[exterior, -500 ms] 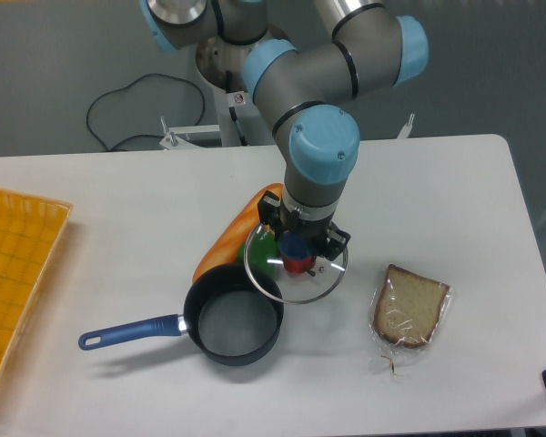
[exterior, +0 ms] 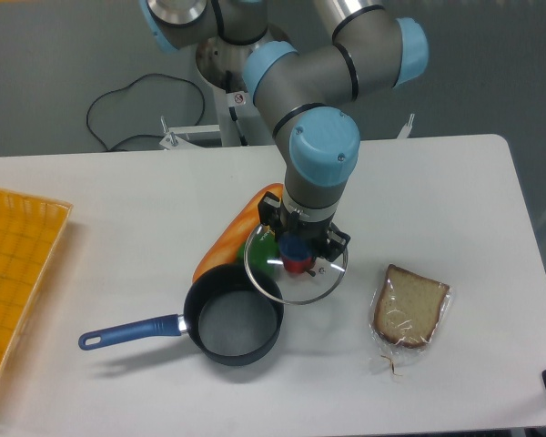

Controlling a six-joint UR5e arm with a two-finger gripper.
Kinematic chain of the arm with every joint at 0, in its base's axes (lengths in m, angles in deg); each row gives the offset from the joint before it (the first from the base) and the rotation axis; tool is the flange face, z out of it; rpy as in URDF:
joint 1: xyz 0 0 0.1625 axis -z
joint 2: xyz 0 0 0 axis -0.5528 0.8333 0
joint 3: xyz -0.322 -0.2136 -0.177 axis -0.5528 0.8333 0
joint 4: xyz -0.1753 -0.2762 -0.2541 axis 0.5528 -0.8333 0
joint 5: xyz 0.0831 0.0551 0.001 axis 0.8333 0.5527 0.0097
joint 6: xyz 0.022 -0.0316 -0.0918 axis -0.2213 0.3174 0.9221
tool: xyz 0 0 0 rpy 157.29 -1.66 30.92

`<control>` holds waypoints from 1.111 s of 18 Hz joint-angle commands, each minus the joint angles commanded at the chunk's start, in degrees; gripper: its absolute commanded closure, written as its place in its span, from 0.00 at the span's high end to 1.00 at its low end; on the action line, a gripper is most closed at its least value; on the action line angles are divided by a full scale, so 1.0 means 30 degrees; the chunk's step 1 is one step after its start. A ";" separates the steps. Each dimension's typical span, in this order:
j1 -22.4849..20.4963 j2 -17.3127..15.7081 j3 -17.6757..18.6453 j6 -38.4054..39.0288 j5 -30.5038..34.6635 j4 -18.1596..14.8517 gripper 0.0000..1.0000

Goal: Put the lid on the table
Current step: 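Lift the glass lid by its blue knob and carry it past the peppers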

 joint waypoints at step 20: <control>-0.4133 -0.0088 0.0879 -0.7064 0.1167 0.0205 0.50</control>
